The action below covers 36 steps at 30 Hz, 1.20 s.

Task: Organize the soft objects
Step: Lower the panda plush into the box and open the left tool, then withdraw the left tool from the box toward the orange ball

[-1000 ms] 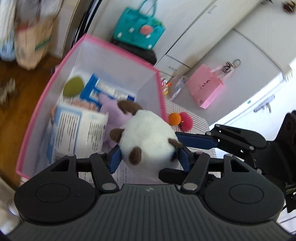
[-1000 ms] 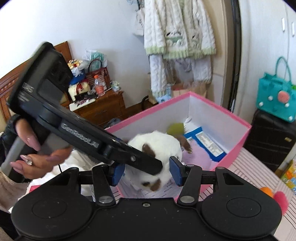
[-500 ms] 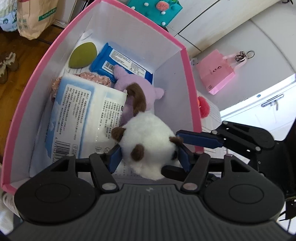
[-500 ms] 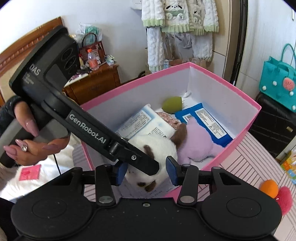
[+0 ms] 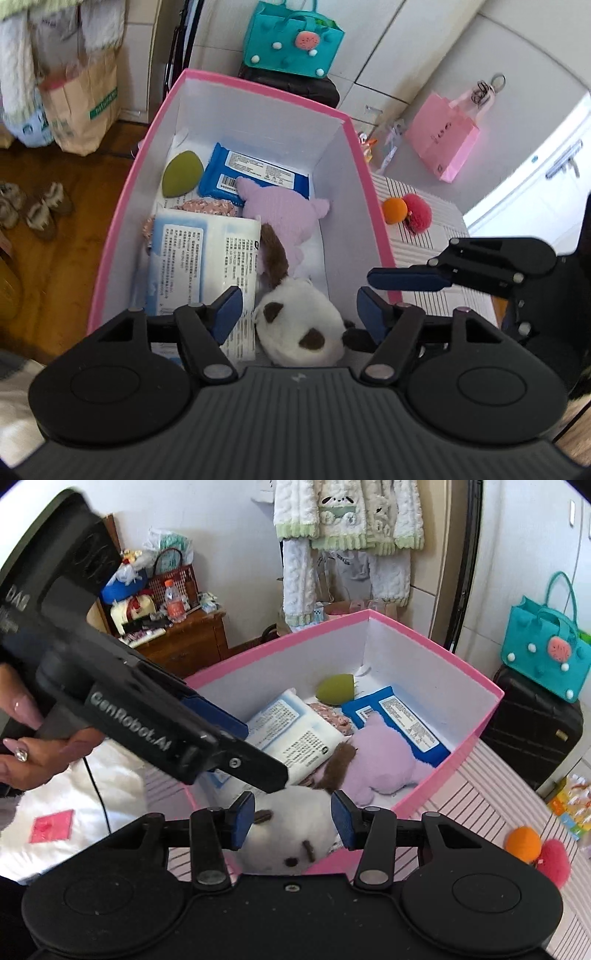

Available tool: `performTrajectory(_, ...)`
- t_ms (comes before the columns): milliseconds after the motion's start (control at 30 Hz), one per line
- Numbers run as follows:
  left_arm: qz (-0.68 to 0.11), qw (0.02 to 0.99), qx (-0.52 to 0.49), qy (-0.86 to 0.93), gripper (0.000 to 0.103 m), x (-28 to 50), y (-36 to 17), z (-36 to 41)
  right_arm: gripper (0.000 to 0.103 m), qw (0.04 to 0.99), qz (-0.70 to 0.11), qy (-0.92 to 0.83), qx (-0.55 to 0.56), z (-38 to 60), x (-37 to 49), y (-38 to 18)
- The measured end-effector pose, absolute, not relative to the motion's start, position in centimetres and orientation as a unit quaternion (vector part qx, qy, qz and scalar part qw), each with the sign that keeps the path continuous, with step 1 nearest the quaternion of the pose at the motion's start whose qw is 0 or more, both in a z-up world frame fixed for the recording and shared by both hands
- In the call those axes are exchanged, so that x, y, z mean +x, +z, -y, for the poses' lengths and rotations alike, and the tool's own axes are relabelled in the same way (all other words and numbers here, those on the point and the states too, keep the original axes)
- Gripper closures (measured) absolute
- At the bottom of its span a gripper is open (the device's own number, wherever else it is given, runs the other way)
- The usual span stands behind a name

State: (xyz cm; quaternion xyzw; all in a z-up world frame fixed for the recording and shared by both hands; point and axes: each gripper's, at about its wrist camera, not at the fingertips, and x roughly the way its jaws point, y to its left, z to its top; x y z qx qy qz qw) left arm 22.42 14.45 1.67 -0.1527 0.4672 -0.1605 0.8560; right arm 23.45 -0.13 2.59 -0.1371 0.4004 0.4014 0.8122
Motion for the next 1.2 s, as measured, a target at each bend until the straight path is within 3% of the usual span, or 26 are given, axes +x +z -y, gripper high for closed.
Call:
performTrajectory(367,-0.446,0.878,-0.055,-0.165,0.031,17.5,6.9,-13.2,0.052,0.83,-0.363,0.405,-0.124,2.9,19.2,6.5)
performTrajectory(1200,-0.388,0.902,0.045,-0.185,0.026,7.6,8.5,-9.1,0.042,0.87,-0.299,0.365,-0.141,13.4,9.9,8.7)
